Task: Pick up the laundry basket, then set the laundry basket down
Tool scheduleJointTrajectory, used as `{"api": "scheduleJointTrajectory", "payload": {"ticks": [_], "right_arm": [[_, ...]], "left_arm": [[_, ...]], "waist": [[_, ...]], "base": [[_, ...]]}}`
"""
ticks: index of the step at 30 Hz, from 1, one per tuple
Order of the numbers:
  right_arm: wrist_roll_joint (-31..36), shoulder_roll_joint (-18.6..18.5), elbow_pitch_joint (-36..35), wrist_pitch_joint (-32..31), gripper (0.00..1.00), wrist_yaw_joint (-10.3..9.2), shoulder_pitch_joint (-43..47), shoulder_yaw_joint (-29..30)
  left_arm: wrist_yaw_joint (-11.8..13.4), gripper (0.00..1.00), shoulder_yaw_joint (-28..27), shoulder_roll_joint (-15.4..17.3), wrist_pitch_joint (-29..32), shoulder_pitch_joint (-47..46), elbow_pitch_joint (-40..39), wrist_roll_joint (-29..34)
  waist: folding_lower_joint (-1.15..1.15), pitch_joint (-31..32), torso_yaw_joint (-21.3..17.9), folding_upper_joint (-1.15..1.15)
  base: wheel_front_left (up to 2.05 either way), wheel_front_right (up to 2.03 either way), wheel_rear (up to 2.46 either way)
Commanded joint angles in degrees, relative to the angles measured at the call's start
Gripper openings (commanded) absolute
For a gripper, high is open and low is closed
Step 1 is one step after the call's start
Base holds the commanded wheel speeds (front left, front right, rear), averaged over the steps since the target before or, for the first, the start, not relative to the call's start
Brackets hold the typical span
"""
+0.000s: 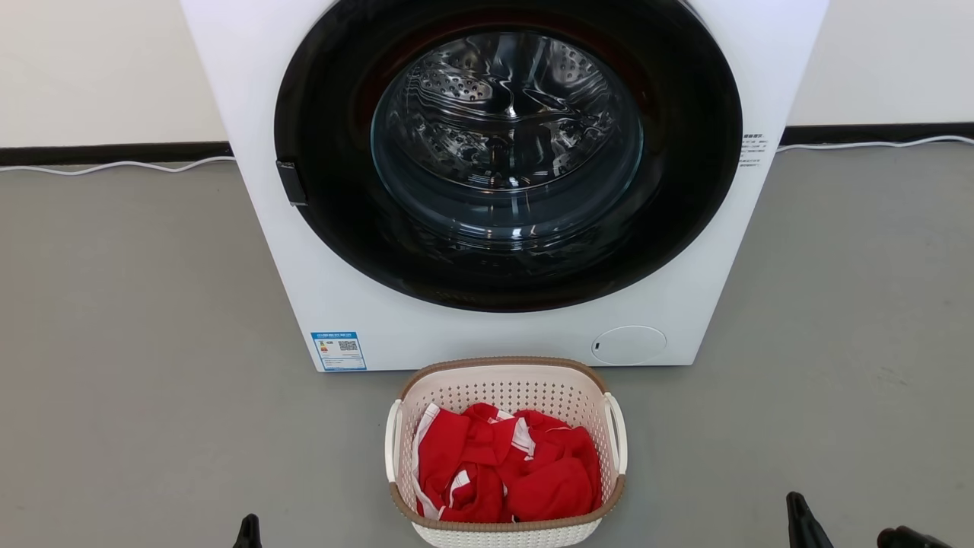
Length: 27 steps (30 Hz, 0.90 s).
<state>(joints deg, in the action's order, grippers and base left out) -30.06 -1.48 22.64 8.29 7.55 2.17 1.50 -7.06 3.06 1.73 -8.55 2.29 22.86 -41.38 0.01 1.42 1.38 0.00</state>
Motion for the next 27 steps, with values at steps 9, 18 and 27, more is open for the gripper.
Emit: {"api": "scheduleJointTrajectory", "payload": {"ticks": [9,18,27], "right_arm": [[-7.3,-0.8,-2.5,-1.8,0.00,-0.02,-3.3,0.6],[-13.5,-0.9,-3.2,-3.2,0.00,-0.03,-3.9,1.1],[-20.5,-0.9,-3.9,-4.9,0.00,-0.03,-4.5,1.7]], "left_arm": [[-0.2,0.00,-1.8,0.7,1.8,-3.5,-2.4,-6.2],[-0.2,0.00,-2.7,0.8,3.3,-4.0,-3.1,-11.3],[-0.2,0.00,-3.7,0.8,5.0,-4.7,-3.9,-17.0]], "waist": [[-0.01,-0.2,-0.1,0.00],[-0.01,-0.3,-0.3,0.00],[-0.01,-0.5,-0.4,0.00]], "base": [[0.00,0.00,0.00],[0.00,0.00,0.00],[0.00,0.00,0.00]]}}
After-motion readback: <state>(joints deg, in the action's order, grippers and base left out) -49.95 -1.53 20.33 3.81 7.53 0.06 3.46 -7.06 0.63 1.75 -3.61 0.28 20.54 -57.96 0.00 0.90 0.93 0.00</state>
